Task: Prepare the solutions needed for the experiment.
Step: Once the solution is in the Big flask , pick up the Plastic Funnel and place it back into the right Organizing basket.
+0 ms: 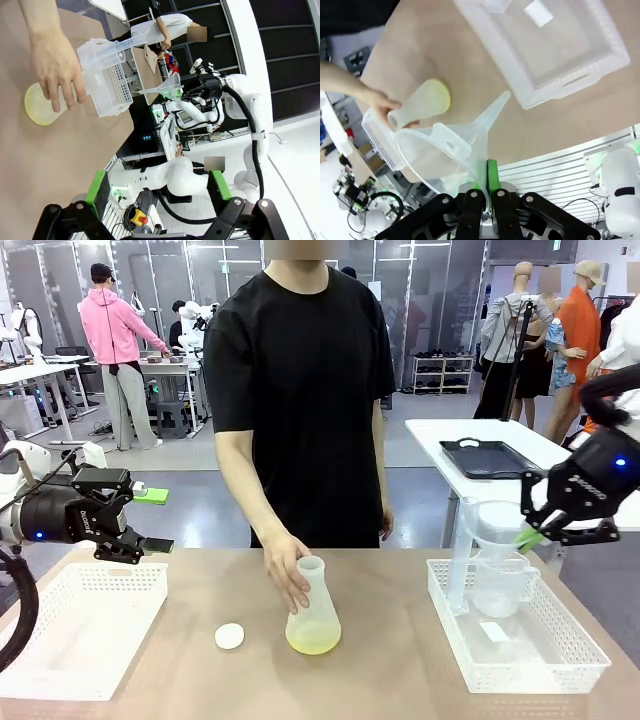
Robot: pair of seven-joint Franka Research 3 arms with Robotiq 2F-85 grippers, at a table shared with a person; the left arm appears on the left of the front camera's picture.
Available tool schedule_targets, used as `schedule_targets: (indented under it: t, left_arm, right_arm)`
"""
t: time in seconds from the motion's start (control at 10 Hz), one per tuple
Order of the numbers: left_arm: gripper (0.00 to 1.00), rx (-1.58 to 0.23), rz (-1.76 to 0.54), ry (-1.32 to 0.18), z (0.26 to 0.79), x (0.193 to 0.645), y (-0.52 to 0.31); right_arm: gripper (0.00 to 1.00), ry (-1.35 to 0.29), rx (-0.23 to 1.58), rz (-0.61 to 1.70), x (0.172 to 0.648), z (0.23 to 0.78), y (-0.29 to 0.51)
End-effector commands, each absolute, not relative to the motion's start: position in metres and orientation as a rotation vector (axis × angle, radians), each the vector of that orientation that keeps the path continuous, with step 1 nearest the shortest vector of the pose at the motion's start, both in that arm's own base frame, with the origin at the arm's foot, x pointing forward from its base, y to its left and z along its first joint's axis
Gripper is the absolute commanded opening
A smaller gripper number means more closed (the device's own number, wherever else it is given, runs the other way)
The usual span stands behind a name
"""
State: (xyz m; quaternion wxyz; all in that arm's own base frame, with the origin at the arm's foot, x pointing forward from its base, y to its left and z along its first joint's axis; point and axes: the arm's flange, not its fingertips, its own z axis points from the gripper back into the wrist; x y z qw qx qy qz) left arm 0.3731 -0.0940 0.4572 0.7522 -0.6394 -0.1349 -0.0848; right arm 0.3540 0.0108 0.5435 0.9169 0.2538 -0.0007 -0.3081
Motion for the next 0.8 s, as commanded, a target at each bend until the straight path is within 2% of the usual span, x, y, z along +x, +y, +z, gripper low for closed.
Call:
schedule_targets:
  t: [0.0, 0.3, 0.4, 0.5, 0.7]
  left_arm:
    - [1.0, -1.413, -0.19, -0.294, 0.459, 0.373, -0.095]
    - [1.0, -1.413, -0.19, -0.294, 0.459, 0.373, -0.095]
    - [1.0, -1.413, -0.19, -0.294, 0.459, 0.373, -0.095]
    - [1.0, -1.413, -0.19, -0.294, 0.459, 0.373, -0.095]
    - [1.0, -1.413, -0.19, -0.294, 0.459, 0.373, -0.095]
  right_arm:
    - [0.0, -0.032, 0.518, -0.756, 0.355, 0.538, -0.003]
    - [0.0, -0.07, 0.534, -0.857, 0.361, 0.527, -0.015]
    - [0.0, -0.116, 0.551, -0.823, 0.362, 0.528, -0.01]
    - [0.0, -0.047, 0.532, -0.787, 0.358, 0.534, -0.022]
    - [0.0, -0.047, 0.532, -0.787, 0.358, 0.534, -0.022]
